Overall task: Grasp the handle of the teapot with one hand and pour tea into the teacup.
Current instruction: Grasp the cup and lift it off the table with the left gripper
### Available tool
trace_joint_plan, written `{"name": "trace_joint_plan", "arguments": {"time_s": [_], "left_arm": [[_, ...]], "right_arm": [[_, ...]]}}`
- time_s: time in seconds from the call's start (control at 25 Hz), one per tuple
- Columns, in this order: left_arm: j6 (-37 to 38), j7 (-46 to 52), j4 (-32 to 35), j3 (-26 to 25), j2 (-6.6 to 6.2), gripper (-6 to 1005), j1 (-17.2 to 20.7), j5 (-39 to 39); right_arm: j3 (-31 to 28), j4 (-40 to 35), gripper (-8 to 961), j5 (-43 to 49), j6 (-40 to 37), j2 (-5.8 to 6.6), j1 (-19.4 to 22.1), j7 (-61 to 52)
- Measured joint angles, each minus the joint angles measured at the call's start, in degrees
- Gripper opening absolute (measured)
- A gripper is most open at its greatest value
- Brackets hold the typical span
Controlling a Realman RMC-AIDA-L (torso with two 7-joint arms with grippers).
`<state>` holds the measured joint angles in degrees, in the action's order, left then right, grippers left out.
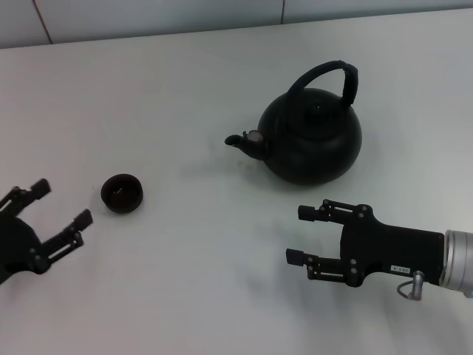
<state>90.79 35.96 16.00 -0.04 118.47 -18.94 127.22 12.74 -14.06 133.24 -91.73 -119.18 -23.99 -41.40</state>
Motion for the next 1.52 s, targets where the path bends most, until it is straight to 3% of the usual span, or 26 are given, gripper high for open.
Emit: {"name": "trace_joint_plan", "arguments": {"time_s": [0.4, 0.72, 1.04, 1.52], "left_arm": [[-0.80, -0.76, -0.36, -0.25, 0.02, 852, 0.00, 0.21], [-4.88, -0.69, -0.36, 4.19, 0.01, 851, -0.32, 0.83], [-6.24, -0.72, -0.53, 4.93, 0.08, 849, -0.49, 0.84], [-9.55, -2.78, -4.53, 4.69, 0.21, 847, -3.14, 0.41]], "right_arm": [[0.00, 0.26, 736, -0.01, 0.09, 0.00, 0.00, 0.00], [0.00, 0.27, 736, -0.15, 0.14, 0.00, 0.00, 0.00], [0.00, 0.23, 737, -0.23, 0.15, 0.00, 0.00, 0.00], [0.00, 0.27, 737, -0.27, 0.15, 0.00, 0.01, 0.00]]}}
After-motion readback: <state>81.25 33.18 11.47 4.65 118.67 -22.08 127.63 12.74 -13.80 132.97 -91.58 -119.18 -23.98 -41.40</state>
